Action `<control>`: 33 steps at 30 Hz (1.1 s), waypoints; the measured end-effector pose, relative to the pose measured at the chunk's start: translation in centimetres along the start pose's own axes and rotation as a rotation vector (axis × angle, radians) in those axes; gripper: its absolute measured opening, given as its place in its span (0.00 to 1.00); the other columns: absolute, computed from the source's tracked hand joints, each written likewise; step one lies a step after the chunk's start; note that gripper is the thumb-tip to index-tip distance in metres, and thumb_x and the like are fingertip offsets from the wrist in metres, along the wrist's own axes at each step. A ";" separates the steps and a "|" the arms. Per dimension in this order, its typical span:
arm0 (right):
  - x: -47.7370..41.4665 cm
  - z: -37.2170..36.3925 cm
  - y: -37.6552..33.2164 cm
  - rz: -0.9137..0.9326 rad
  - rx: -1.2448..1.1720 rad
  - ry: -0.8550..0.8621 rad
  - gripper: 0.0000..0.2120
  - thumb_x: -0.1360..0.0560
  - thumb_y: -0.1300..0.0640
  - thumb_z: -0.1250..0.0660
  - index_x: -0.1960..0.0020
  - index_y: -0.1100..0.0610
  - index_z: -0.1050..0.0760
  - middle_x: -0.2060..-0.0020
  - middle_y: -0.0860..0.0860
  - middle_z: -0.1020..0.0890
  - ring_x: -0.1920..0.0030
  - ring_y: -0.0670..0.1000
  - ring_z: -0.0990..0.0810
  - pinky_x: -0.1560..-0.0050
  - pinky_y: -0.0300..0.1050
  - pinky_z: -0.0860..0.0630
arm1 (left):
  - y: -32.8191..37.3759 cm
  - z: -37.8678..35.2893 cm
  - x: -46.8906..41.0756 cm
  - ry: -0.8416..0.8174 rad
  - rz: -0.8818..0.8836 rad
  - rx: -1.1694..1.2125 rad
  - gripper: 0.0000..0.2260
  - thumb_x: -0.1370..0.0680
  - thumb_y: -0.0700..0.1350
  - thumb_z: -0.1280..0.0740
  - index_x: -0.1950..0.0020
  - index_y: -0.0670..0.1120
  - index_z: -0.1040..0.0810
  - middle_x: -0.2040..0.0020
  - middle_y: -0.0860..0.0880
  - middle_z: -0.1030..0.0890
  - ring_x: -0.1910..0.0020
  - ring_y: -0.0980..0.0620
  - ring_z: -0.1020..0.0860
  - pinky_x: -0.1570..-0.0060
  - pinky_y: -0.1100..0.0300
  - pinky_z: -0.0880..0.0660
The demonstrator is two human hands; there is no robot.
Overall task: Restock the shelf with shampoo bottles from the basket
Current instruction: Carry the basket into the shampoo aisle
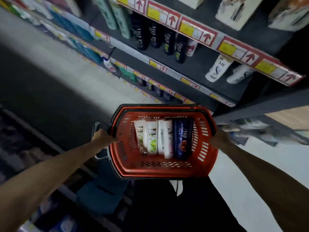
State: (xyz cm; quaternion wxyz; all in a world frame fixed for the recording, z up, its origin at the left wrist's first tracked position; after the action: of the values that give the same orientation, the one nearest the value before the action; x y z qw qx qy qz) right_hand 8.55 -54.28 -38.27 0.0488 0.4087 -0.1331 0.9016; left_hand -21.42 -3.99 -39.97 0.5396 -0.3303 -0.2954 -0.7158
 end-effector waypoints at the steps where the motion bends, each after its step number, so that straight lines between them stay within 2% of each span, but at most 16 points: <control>1: 0.2 -0.3 -0.5 -0.033 -0.008 0.026 0.09 0.28 0.58 0.27 0.53 0.61 0.22 0.56 0.61 0.16 0.56 0.63 0.16 0.57 0.55 0.19 | 1.3 1.1 0.1 -0.044 -0.006 -0.033 0.20 0.41 0.55 0.19 0.60 0.44 0.18 0.64 0.46 0.16 0.64 0.46 0.16 0.60 0.51 0.16; 4: 2.5 -1.6 -1.8 -0.101 0.024 0.038 0.16 0.29 0.54 0.25 0.47 0.64 0.21 0.52 0.62 0.15 0.55 0.62 0.16 0.59 0.49 0.23 | 5.7 5.0 -0.2 -0.057 -0.125 -0.068 0.13 0.33 0.49 0.20 0.61 0.44 0.20 0.63 0.45 0.17 0.62 0.45 0.17 0.57 0.52 0.17; 7: 3.8 -3.4 -2.8 -0.119 -0.018 0.024 0.19 0.26 0.54 0.25 0.42 0.65 0.22 0.49 0.61 0.16 0.50 0.61 0.16 0.57 0.46 0.26 | 7.2 7.6 -1.9 -0.058 -0.169 -0.194 0.13 0.32 0.50 0.21 0.60 0.42 0.20 0.62 0.44 0.16 0.61 0.44 0.16 0.56 0.50 0.17; 11: 3.9 -5.8 -3.5 -0.152 -0.178 0.051 0.15 0.25 0.53 0.26 0.46 0.63 0.20 0.56 0.58 0.15 0.59 0.56 0.17 0.57 0.49 0.20 | 9.4 10.7 -4.2 0.024 -0.246 -0.278 0.16 0.36 0.53 0.20 0.59 0.42 0.18 0.63 0.44 0.16 0.63 0.45 0.16 0.58 0.49 0.16; 13: 3.6 -6.7 -4.0 -0.168 -0.242 0.061 0.11 0.26 0.55 0.25 0.51 0.61 0.21 0.57 0.58 0.15 0.59 0.57 0.16 0.55 0.52 0.18 | 10.3 11.7 -3.6 0.046 -0.285 -0.296 0.14 0.34 0.49 0.21 0.59 0.41 0.19 0.64 0.43 0.16 0.64 0.44 0.16 0.60 0.50 0.16; 15: 3.5 -7.7 -4.3 -0.187 -0.267 0.080 0.10 0.26 0.54 0.26 0.56 0.60 0.23 0.59 0.58 0.15 0.61 0.57 0.16 0.59 0.50 0.18 | 10.5 12.3 -3.5 0.059 -0.289 -0.316 0.12 0.34 0.45 0.22 0.60 0.39 0.18 0.66 0.42 0.16 0.67 0.45 0.16 0.67 0.53 0.17; 18: 3.1 -10.2 -4.6 -0.210 -0.265 0.071 0.12 0.25 0.51 0.28 0.55 0.61 0.21 0.61 0.57 0.15 0.63 0.56 0.16 0.60 0.50 0.17 | 10.3 12.4 -5.5 0.029 -0.276 -0.339 0.12 0.34 0.43 0.20 0.61 0.36 0.18 0.68 0.41 0.16 0.71 0.47 0.17 0.71 0.58 0.19; 24: 3.2 -15.3 -7.1 -0.286 -0.304 0.029 0.12 0.27 0.51 0.25 0.60 0.57 0.23 0.69 0.51 0.20 0.70 0.50 0.20 0.72 0.38 0.29 | 10.1 12.0 -11.4 -0.047 -0.313 -0.357 0.15 0.34 0.45 0.19 0.69 0.40 0.23 0.72 0.42 0.18 0.75 0.50 0.21 0.73 0.60 0.24; 27: 2.1 -18.8 -8.0 -0.356 -0.361 0.072 0.15 0.26 0.44 0.27 0.60 0.56 0.22 0.68 0.51 0.18 0.68 0.51 0.19 0.70 0.40 0.26 | 10.1 11.2 -16.3 -0.103 -0.313 -0.375 0.14 0.34 0.45 0.19 0.67 0.40 0.22 0.73 0.46 0.20 0.73 0.49 0.20 0.70 0.58 0.21; 30: -0.1 -23.5 -8.8 -0.417 -0.353 0.046 0.23 0.30 0.35 0.30 0.57 0.56 0.20 0.66 0.54 0.16 0.64 0.56 0.17 0.60 0.50 0.18 | 9.6 10.6 -21.5 -0.095 -0.297 -0.395 0.13 0.36 0.46 0.21 0.69 0.44 0.24 0.74 0.47 0.22 0.73 0.50 0.22 0.72 0.58 0.25; 33: -2.4 -27.2 -10.1 -0.432 -0.371 0.016 0.26 0.32 0.33 0.38 0.58 0.56 0.21 0.66 0.55 0.16 0.62 0.57 0.18 0.59 0.50 0.21 | 8.6 9.3 -26.5 -0.090 -0.263 -0.426 0.14 0.38 0.49 0.21 0.66 0.42 0.22 0.70 0.46 0.19 0.69 0.48 0.19 0.72 0.60 0.27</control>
State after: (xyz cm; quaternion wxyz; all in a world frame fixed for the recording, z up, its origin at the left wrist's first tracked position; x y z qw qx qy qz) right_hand -7.55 -36.97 -55.24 0.3147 0.4044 -0.2052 0.8338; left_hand -6.41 16.51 -54.70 0.3464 -0.4269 -0.2023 -0.8105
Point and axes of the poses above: each hand's wrist, its own x-axis away from the middle knuckle, its own z-axis out of the back of the hand, y = z × x, the point moved 7 cm from there along -x, towards the middle knuckle
